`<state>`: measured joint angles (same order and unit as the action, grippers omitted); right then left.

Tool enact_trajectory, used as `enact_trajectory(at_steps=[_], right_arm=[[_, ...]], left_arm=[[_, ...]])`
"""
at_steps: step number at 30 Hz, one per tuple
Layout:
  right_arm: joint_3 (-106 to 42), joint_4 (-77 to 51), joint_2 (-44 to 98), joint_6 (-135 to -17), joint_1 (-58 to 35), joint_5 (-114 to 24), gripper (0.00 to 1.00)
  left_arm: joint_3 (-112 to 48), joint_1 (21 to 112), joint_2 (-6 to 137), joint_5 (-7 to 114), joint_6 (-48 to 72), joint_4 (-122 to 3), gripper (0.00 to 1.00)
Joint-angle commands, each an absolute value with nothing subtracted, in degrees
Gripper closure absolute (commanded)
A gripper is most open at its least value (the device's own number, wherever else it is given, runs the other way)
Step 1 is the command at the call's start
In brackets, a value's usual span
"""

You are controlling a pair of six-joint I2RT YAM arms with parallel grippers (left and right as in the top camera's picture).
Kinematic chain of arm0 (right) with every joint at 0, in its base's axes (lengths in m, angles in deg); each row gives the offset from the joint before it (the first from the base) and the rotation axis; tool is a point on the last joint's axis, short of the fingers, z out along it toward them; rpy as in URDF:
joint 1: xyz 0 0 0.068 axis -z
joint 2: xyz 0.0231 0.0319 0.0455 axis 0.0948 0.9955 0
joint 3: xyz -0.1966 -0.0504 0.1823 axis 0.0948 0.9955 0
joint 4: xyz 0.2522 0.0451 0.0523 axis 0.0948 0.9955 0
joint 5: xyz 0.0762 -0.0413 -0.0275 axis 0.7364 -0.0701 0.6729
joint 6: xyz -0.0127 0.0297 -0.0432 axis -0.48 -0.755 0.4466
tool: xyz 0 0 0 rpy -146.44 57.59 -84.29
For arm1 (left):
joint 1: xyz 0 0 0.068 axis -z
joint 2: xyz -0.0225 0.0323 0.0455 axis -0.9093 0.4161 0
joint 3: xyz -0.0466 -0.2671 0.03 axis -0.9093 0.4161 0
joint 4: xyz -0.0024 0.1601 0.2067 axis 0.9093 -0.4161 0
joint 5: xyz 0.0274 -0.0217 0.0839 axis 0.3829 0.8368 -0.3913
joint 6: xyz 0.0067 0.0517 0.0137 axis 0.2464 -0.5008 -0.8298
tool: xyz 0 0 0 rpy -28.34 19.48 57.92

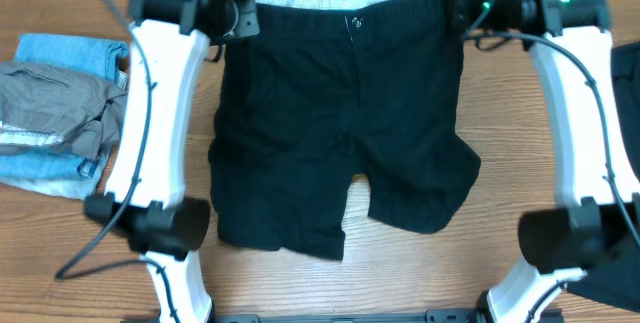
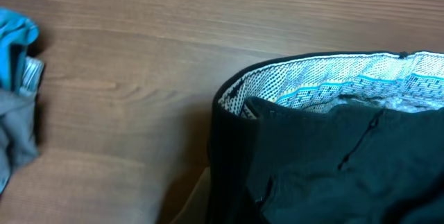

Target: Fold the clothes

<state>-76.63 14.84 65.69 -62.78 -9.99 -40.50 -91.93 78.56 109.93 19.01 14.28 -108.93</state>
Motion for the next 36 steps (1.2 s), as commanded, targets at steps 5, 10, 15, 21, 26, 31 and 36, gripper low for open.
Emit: enact_trajectory(at_steps=[5,10,15,21,26,31,36], right_arm=[[-77.35,-3.52,83.55,-60.07,-10.96,-41.22,0.96],[-77.35,-15.23,90.81,-59.41,-11.92,-41.24,0.96],[-77.35,-24.78,92.25,-58.78,-13.54,-41.26,0.41],[-79.78,-23.67,89.30,-58.78,-13.45,-41.28,0.00],[-81.24,6.65,76.60,-58.85,-13.25,-41.26,0.00],[-81.13,31.89,71.20,-65.45,-13.25,-41.24,0.00],[-75.10,41.22,71.27,-68.33,-13.25,-41.20,0.96]], left_arm=[[-91.80,75.04,126.45,14.70,13.14,-96.12,0.96],[-91.80,72.75,131.35,14.73,13.01,-90.81,0.96],[-91.80,71.94,132.53,14.73,10.08,-86.25,0.65],[-100.13,71.17,131.98,14.75,5.84,-88.96,0.00],[-112.24,71.22,131.46,22.75,2.12,-104.50,0.45],[-110.36,71.59,131.59,35.56,-9.64,-107.75,0.96],[-100.19,73.75,131.87,37.33,-18.82,-105.55,0.96]])
